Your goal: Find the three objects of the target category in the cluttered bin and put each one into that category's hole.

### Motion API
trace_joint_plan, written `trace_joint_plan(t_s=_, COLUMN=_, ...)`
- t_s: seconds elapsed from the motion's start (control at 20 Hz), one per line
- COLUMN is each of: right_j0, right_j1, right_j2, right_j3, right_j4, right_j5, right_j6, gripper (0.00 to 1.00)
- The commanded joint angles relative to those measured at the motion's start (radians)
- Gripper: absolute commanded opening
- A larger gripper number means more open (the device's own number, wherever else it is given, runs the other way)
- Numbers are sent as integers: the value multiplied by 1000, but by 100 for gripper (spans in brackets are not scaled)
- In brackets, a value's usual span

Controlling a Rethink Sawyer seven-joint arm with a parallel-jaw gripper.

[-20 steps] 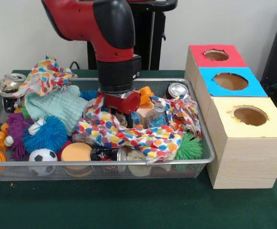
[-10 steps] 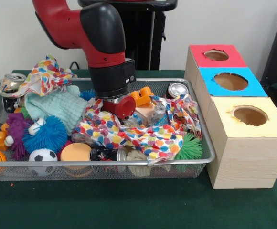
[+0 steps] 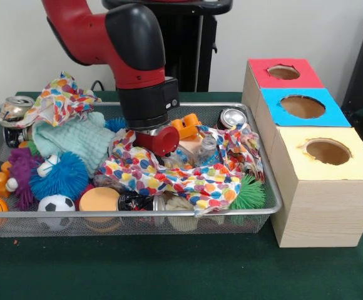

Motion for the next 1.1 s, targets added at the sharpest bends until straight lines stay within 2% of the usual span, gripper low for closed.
trace_joint_plan(t_s=0.05, right_j0=24, right_j1=114, right_j2=134, right_j3=54, right_j4=39, right_j5=155, right_j6=176, gripper=0)
trace_joint_plan(t_s=0.65, right_j0=-48, right_j1=20, right_j2=221, right_j3=132, right_j4=71, right_j5=306, right_j6=163, gripper=0)
trace_joint_plan(t_s=1.1, right_j0=-65, right_j1=9, right_j2=230, right_j3=126, right_j4=68, right_j5=332, right_j6=147, gripper=0)
